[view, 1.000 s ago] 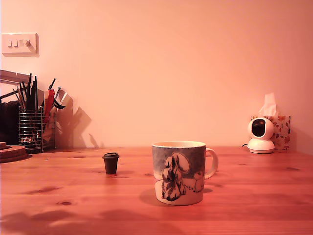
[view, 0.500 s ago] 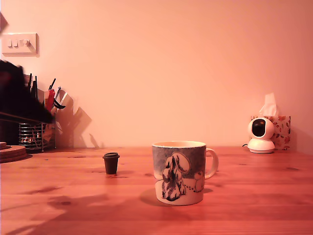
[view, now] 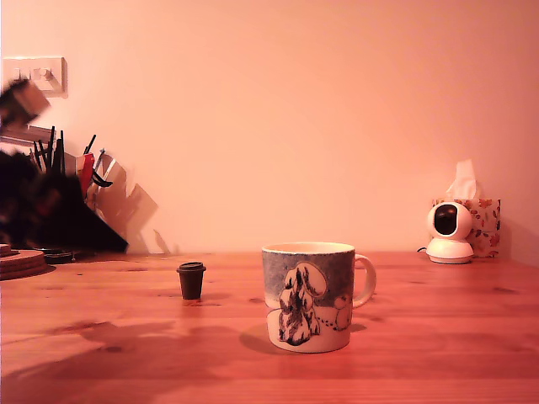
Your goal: Pick up the coffee capsules on the table and drop them inside the coffee cup
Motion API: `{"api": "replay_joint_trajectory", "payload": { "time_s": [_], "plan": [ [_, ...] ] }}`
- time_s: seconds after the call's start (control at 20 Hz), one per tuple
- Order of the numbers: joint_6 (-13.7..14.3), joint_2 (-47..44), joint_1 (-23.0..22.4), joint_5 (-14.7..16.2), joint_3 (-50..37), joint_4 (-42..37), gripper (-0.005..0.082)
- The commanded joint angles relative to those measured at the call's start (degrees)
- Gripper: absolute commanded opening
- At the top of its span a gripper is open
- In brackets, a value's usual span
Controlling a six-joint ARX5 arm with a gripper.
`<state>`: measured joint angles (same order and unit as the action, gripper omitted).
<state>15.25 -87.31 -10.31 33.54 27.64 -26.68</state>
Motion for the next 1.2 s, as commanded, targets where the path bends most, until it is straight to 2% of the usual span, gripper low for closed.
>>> {"api": "replay_joint_trajectory", "payload": {
  "time_s": [0.0, 0.3, 0.5, 0.6, 0.7, 0.85, 1.15],
  "plan": [
    [-0.07, -3.45, 0.02, 0.31, 0.11, -3.83, 0.0462],
    [-1.99, -11.80, 0.02, 0.31, 0.11, -16.00, 0.0462],
    [-4.85, -15.91, 0.02, -0.09, 0.13, -23.37, 0.0462],
    [-4.90, -17.59, 0.02, -0.57, 0.13, -25.81, 0.0462],
    [-6.45, -19.37, 0.02, -0.87, 0.20, -28.50, 0.0462],
    [-6.43, -21.88, -0.50, -2.21, 1.18, -29.24, 0.0462],
    [-6.29, -26.43, -2.67, -2.73, 5.99, -29.35, 0.0462]
  ]
}}
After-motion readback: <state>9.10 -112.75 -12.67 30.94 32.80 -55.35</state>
